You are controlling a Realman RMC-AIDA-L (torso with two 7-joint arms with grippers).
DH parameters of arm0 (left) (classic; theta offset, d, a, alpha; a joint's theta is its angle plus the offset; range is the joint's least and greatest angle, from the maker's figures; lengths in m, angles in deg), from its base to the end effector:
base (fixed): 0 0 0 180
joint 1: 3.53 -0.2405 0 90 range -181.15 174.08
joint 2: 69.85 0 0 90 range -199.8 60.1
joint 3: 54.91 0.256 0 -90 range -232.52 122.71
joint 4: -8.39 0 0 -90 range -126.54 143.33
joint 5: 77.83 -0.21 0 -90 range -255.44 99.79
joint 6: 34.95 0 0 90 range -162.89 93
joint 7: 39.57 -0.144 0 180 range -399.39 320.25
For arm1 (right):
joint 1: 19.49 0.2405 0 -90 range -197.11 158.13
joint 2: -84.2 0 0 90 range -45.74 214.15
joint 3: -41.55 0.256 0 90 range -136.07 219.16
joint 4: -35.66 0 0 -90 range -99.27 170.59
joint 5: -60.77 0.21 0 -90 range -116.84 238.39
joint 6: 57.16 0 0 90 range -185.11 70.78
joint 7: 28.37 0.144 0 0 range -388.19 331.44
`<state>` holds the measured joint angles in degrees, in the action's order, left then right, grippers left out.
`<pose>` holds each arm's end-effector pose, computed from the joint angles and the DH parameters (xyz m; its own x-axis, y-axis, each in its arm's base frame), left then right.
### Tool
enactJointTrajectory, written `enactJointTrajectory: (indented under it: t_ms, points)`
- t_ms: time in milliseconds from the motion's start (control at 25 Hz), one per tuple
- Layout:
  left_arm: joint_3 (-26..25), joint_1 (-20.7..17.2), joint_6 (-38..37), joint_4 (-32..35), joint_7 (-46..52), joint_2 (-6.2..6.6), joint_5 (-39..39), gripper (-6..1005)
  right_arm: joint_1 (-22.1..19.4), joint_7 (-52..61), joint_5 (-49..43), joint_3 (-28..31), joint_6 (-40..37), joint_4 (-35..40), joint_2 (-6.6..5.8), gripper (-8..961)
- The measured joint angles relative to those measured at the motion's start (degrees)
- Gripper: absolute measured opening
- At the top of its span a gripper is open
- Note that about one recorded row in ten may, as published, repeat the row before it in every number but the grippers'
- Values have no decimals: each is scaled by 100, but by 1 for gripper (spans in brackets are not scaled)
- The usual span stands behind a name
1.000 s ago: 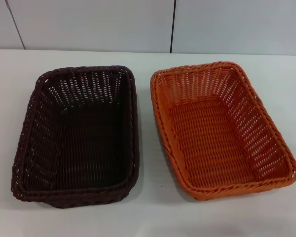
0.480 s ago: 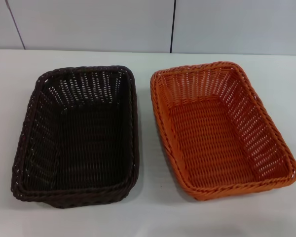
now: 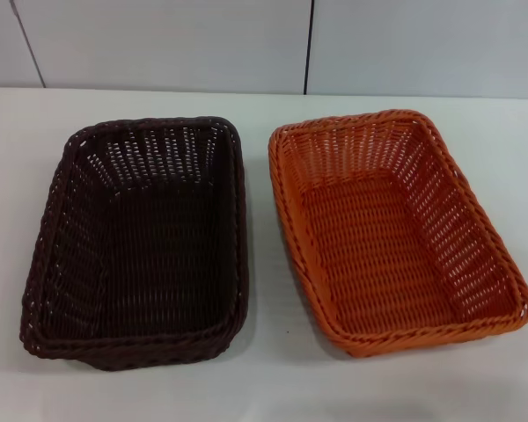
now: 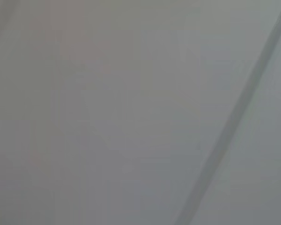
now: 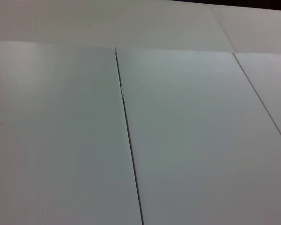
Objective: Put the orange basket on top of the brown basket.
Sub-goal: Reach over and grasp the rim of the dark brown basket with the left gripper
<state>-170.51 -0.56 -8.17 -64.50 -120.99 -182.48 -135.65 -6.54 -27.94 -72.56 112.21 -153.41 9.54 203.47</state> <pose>-0.3169 0.3416 0.2038 0.3861 -0.0351 0.9218 0.9224 0.0150 -0.3859 0.3041 0.2735 0.0867 0.5684 0.6492 -0.5054 -0.7753 0.2170 -0.5931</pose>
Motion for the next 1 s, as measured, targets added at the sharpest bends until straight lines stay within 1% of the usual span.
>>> enactJointTrajectory:
  t_ms: [80,120,160,200,280,320,360,400,440,480,600,640,720,760,800,840,880,1000]
  points:
    - [-91,41,603,-7,798,123,-469,774,11,0,0,0,1,4,0,677]
    - [-145,71,865,-13,1087,168,-650,774,11,0,0,0,1,4,0,677]
    - [-290,130,1313,-36,1372,192,-914,773,13,0,0,0,2,7,0,677]
    - [-454,193,1800,-91,1588,198,-1165,772,15,0,0,-1,2,8,0,677]
    - [-698,270,2398,-285,1899,172,-1620,771,18,0,0,0,2,1,0,677]
    - [-856,319,2799,-575,2216,133,-2122,770,18,0,0,0,2,1,0,677]
    - [-856,319,2799,-575,2216,133,-2122,770,14,0,0,0,2,-6,0,677]
    - [-904,339,2965,-796,2449,114,-2463,769,5,0,0,0,-1,-12,0,677]
    - [-904,339,2965,-796,2449,114,-2463,768,5,0,0,0,-1,-12,0,677]
    - [-981,422,3426,-1519,3196,68,-3632,768,3,0,0,0,-8,-15,0,677]
    - [-1018,633,4056,-2317,4033,17,-5131,766,6,0,-5,0,-10,-16,0,676]
    - [-1063,757,4339,-2528,4299,-24,-5639,765,8,0,-12,0,-12,-17,0,676]
    - [-1213,1021,4774,-2720,4658,-118,-6398,764,11,0,-22,0,-28,-17,0,676]
    - [-1260,1108,4896,-2764,4756,-146,-6611,763,13,0,-28,0,-33,-17,0,676]
    - [-1260,1108,4896,-2764,4756,-146,-6611,763,15,0,-31,0,-34,-20,0,676]
    - [-1378,1388,5255,-2821,4997,-243,-7314,762,17,0,-34,0,-36,-23,0,676]
    - [-1410,1543,5456,-2840,5101,-306,-7690,761,15,0,-36,-1,-41,-40,0,676]
    - [-1348,1785,5768,-2866,5330,-476,-8556,759,10,0,-39,-21,-47,-54,0,676]
